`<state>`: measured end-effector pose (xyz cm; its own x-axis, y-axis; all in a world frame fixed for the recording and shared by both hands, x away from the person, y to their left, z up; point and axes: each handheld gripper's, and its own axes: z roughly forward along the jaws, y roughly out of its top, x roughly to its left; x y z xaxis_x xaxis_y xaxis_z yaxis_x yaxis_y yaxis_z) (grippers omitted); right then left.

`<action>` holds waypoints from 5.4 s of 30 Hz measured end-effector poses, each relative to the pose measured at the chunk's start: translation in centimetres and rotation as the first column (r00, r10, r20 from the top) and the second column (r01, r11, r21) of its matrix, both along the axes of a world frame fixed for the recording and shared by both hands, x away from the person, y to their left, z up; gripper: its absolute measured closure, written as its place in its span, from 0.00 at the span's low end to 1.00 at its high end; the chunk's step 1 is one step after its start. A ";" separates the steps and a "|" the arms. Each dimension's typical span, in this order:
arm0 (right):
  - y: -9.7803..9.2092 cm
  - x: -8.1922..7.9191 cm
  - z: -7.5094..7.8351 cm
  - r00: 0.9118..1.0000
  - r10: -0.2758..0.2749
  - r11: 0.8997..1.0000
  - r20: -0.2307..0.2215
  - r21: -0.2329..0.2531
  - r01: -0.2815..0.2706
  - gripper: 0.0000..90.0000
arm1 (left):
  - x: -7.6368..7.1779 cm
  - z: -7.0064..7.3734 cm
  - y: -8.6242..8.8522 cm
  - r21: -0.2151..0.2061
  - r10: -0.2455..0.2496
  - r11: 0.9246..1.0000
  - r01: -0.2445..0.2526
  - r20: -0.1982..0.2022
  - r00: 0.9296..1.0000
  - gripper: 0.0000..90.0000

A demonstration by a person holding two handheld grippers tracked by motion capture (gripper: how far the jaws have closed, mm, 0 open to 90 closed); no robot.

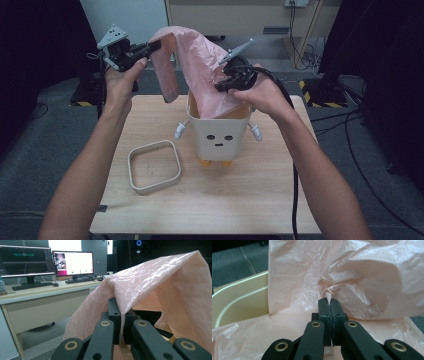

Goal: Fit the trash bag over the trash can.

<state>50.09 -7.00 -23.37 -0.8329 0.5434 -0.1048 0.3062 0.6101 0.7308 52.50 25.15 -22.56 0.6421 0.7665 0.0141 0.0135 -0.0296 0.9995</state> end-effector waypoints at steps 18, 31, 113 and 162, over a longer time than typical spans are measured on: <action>2.7 -0.2 -0.5 0.998 0.042 0.998 -0.053 0.044 -0.039 0.68 | -0.6 0.2 0.0 -0.005 -0.015 1.000 0.015 0.023 1.000 0.99; -1.9 -0.8 1.7 0.998 -0.018 0.973 0.062 0.231 0.003 0.32 | -0.4 0.1 -0.1 0.000 -0.013 1.000 0.013 0.021 1.000 0.99; -3.7 2.6 -1.1 0.993 -0.111 0.993 0.050 0.050 0.109 0.28 | -1.8 -1.2 -0.7 0.004 -0.093 0.996 0.093 0.050 0.994 0.99; -5.9 0.4 -1.7 0.999 -0.008 0.985 0.050 0.173 0.000 0.41 | -2.0 -1.6 -2.9 0.024 -0.151 0.988 0.150 0.040 0.988 0.99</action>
